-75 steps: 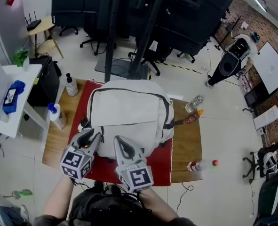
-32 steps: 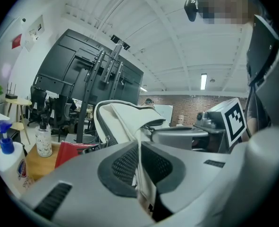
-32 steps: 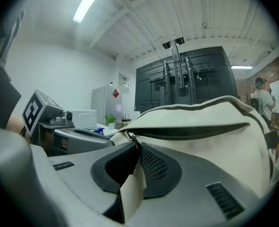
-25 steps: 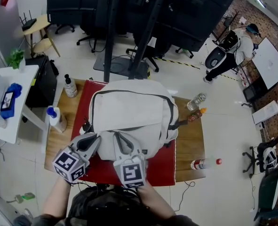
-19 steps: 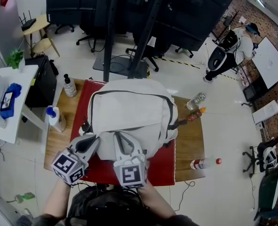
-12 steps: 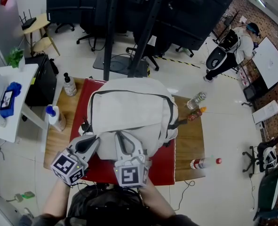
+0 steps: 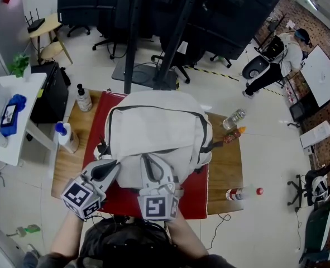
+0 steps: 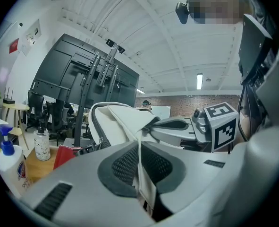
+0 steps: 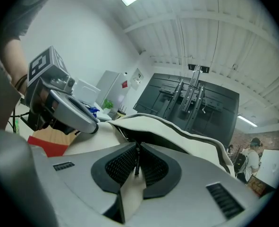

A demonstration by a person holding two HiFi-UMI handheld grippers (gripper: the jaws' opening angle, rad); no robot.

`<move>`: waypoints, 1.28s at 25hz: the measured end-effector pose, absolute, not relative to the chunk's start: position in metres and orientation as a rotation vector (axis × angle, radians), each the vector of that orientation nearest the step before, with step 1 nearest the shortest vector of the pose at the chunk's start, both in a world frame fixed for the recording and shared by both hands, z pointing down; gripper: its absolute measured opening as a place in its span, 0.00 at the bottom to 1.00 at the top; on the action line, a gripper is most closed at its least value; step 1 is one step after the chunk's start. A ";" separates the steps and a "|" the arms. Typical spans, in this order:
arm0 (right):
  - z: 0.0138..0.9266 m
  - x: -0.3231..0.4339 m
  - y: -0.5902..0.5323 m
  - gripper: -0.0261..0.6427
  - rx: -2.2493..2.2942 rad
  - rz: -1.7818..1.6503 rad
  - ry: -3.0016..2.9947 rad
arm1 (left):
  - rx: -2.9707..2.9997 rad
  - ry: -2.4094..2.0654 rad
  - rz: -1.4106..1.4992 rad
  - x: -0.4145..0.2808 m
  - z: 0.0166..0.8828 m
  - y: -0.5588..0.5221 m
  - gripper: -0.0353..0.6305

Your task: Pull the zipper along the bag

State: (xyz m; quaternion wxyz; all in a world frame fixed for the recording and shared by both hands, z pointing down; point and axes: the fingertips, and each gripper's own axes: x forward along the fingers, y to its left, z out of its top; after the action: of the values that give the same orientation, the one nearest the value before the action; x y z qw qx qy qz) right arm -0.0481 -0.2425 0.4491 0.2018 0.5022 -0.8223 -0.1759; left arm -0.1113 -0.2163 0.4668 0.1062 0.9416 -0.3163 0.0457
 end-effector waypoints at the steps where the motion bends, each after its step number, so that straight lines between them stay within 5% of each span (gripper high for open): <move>1: 0.449 -0.047 -0.243 0.14 1.404 -0.493 -2.292 | 2.776 -0.930 0.138 -0.111 0.467 -0.216 0.12; 32: 0.444 -0.040 -0.219 0.14 1.307 -0.426 -2.453 | 2.787 -1.018 0.203 -0.103 0.467 -0.211 0.12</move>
State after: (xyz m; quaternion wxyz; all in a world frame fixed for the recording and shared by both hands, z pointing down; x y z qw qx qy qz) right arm -0.0397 -0.2186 0.4440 0.1642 0.4587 -0.8604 -0.1493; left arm -0.1031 -0.2106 0.4673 0.0838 0.9338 -0.3412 0.0680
